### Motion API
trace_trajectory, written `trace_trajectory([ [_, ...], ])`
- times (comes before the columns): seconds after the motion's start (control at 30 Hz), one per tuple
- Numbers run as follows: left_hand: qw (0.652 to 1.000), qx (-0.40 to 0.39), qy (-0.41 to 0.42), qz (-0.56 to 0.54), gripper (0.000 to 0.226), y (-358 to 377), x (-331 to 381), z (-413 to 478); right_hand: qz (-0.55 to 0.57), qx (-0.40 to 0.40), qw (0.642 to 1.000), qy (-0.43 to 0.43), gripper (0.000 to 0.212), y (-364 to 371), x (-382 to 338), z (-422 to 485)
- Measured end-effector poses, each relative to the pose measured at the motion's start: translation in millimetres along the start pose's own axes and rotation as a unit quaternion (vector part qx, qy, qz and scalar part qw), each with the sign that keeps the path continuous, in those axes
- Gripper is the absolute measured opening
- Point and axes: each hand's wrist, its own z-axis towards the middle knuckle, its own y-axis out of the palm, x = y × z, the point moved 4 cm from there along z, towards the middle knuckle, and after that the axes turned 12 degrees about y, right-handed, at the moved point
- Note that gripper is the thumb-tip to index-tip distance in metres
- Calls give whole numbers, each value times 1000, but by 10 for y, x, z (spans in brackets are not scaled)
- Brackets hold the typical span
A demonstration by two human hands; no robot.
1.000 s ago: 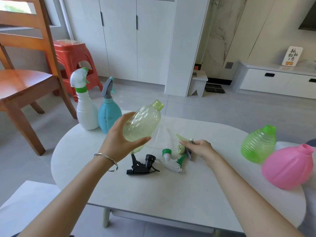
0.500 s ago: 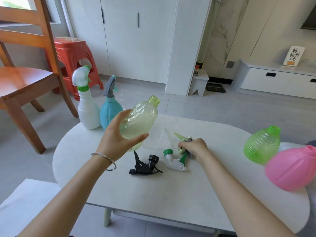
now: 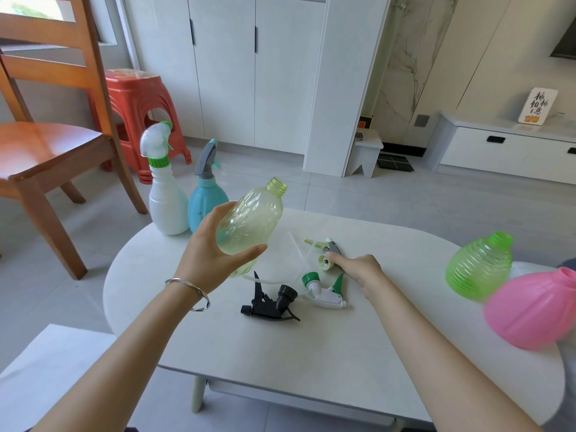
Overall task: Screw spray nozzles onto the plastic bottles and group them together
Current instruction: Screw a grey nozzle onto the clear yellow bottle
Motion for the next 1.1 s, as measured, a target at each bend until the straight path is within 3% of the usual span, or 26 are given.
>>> trace_trajectory([
  [0.13,1000,-3,-1,-3,78,7,-17,-4,-18,29,999,-9,81,25,-81,-13],
  [0.27,1000,0,-2,-7,79,14,-35,16,-111,70,991,-13,87,74,-151,-31],
  [0.47,1000,6,-4,-9,80,-18,-64,46,-158,101,982,-37,67,152,-191,-73],
  [0.6,1000,7,0,-12,79,-44,-65,50,-63,114,991,-38,56,138,-164,-79],
  [0.7,1000,10,0,-16,81,-62,-60,55,137,51,987,-70,45,72,-169,-79],
  [0.8,1000,9,1,-24,81,-71,-43,76,224,-16,972,-64,34,-34,-154,-69],
  [0.93,1000,-12,8,-13,81,-43,-3,85,271,-102,955,-68,61,-152,-115,-134],
  [1.1,999,-28,19,3,75,11,74,96,278,-137,943,-118,65,-319,-126,-285],
])
